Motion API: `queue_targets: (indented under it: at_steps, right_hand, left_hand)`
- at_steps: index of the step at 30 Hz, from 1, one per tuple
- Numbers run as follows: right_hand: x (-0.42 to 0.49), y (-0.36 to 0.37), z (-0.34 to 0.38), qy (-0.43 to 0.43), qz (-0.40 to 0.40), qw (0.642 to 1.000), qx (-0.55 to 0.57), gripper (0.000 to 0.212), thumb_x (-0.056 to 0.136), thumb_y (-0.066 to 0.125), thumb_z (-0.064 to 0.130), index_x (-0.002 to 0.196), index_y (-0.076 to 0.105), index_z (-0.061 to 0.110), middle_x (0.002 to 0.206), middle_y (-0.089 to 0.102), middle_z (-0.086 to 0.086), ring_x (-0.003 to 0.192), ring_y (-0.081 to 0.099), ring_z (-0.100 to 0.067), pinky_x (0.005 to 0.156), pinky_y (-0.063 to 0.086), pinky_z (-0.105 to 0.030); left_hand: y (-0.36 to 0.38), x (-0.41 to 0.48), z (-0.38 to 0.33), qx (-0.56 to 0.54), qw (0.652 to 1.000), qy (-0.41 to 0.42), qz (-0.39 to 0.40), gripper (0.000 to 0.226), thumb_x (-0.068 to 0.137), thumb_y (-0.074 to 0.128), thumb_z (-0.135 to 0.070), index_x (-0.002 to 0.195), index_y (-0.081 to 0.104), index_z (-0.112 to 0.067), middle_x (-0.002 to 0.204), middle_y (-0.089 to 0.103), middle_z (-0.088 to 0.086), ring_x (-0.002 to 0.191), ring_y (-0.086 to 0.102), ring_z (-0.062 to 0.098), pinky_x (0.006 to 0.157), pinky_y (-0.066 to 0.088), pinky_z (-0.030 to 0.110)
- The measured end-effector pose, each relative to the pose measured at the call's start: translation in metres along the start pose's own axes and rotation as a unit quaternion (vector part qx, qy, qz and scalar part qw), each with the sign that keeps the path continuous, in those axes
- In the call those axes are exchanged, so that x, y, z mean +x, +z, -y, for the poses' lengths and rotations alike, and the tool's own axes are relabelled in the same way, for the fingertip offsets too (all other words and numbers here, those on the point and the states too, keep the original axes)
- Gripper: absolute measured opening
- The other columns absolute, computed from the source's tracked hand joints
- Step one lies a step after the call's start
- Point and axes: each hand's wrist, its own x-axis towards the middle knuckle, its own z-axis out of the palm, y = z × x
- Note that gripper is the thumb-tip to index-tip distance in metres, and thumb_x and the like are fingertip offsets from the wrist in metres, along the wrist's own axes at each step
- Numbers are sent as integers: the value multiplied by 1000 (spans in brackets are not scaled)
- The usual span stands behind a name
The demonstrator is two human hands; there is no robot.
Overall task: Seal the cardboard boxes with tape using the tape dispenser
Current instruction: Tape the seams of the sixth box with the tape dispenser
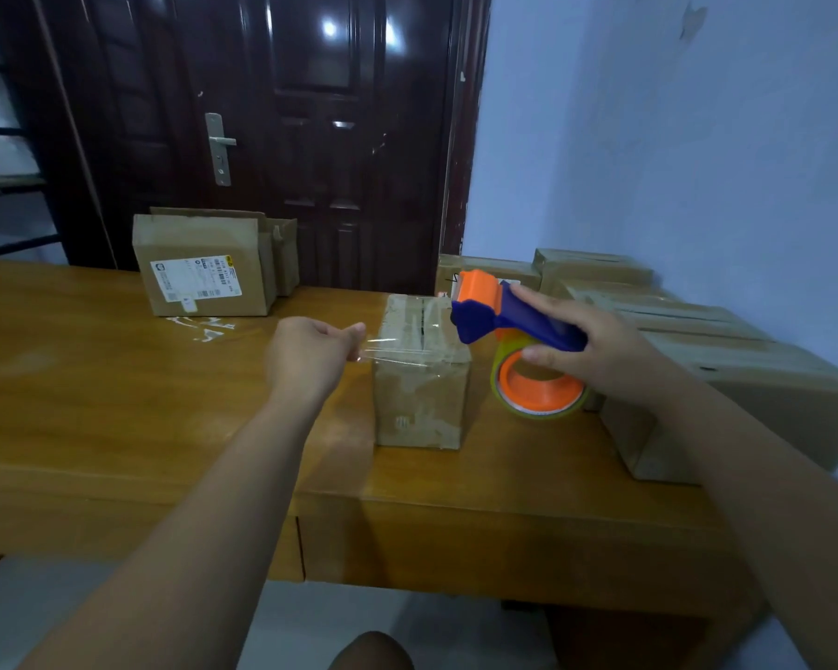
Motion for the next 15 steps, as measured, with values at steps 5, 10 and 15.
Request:
queue_targets:
  at_steps: [5, 10, 15]
  right_hand:
    - [0, 11, -9, 7, 12, 999, 37, 63, 78, 56, 54, 131, 24, 62, 126, 53, 11, 98, 54, -2, 73, 39, -5]
    - [-3, 27, -21, 15, 33, 993, 114, 65, 76, 58, 52, 134, 28, 60, 143, 37, 27, 123, 44, 4, 89, 39, -8]
    - [-9, 44, -27, 31, 34, 985, 163, 63, 78, 57, 50, 132, 26, 61, 138, 35, 32, 117, 44, 9, 93, 37, -12]
  left_hand:
    - [0, 10, 8, 12, 999, -11, 36, 32, 84, 68, -38, 62, 71, -15, 79, 70, 0, 90, 60, 15, 84, 45, 37]
    - [4, 7, 15, -64, 994, -55, 76, 31, 85, 69, -30, 76, 71, -1, 85, 69, 6, 92, 56, 14, 84, 32, 32]
    - [7, 0, 16, -114, 981, -115, 108, 31, 87, 67, -30, 91, 70, 0, 73, 69, 1, 75, 51, 11, 85, 40, 36]
